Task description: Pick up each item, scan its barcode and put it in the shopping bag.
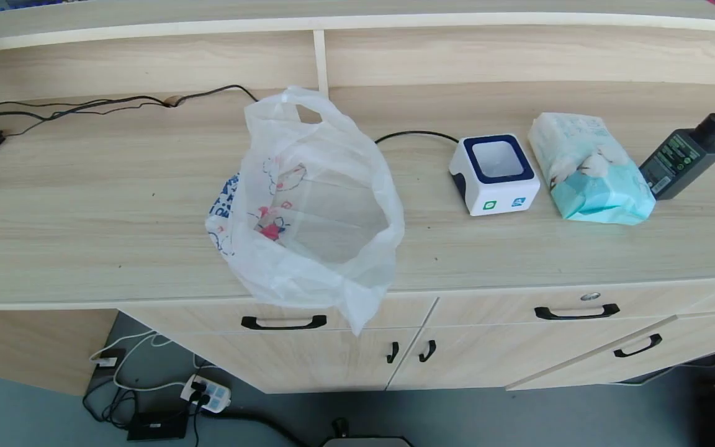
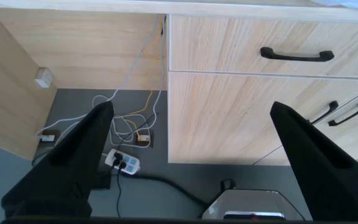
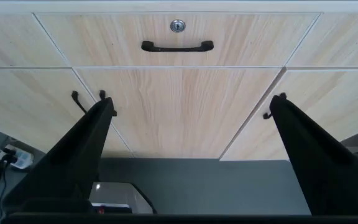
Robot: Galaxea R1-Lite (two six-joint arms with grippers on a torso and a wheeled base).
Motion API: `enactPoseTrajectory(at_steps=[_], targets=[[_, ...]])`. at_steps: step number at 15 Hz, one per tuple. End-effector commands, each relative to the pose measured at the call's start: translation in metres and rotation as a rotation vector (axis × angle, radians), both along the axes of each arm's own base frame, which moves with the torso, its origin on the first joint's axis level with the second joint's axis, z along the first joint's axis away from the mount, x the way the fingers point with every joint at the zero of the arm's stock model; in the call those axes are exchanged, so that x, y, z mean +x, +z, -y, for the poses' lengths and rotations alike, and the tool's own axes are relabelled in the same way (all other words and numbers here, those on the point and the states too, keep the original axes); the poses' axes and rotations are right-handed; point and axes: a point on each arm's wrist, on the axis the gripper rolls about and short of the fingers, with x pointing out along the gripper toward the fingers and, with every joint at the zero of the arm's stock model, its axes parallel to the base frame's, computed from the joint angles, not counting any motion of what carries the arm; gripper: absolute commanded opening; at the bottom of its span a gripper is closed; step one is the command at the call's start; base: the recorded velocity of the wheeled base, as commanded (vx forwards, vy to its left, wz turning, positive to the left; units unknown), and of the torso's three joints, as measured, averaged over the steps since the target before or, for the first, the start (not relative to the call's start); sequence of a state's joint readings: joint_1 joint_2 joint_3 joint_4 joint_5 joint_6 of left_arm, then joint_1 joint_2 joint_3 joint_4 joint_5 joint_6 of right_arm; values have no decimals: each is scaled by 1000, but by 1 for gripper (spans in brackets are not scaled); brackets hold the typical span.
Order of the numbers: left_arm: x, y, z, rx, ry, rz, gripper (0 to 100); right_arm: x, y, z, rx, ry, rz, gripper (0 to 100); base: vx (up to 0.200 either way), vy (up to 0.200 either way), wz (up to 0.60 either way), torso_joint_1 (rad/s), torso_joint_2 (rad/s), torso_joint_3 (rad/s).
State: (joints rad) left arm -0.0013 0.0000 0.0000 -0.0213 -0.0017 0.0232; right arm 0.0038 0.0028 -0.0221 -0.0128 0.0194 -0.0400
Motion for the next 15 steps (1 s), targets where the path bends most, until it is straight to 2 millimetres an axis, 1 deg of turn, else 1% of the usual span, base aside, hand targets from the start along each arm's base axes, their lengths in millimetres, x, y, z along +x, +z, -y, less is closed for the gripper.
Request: enactPoseTrajectory(at_steps=[1,2,3,4,5,6,7,8,9,11,13,14,15], targets=[[0,0,0,0,0,-1,100,4,51,-1,-8,67,-10,100,0,0,0,0,0,0],[0,0,0,0,0,0,100,18,83,-1,-10,73,-50,100,0,0,0,0,0,0],[0,0,0,0,0,-1,100,40,110,-2,-4,90,-108,100,0,0,0,0,0,0],[0,0,0,1,0,0,100,68,135,-4,-3,133,-150,100,0,0,0,0,0,0],[0,0,0,1,0,0,100,92,156,-6,-3,142,-149,100,0,0,0,0,0,0],[0,0,0,1,0,-3,100,106,164,-7,2,131,-166,100,0,0,0,0,0,0],[0,0,0,3,0,-4,100,131,173,-11,13,163,-198,100,0,0,0,0,0,0],[0,0,0,3,0,-4,100,139,177,-14,16,196,-197,100,0,0,0,0,0,0],[0,0,0,3,0,-4,100,153,183,-18,8,232,-194,100,200,0,0,2,7,-2],[0,0,0,3,0,-3,100,162,179,-22,-19,255,-216,100,200,0,0,2,2,-5],[0,0,0,3,0,-1,100,169,173,-24,-26,257,-248,100,0,0,0,0,0,0],[0,0,0,1,0,-1,100,169,170,-25,-36,265,-260,100,0,0,0,0,0,0],[0,0,0,0,0,0,100,173,170,-25,-34,261,-265,100,0,0,0,0,0,0]])
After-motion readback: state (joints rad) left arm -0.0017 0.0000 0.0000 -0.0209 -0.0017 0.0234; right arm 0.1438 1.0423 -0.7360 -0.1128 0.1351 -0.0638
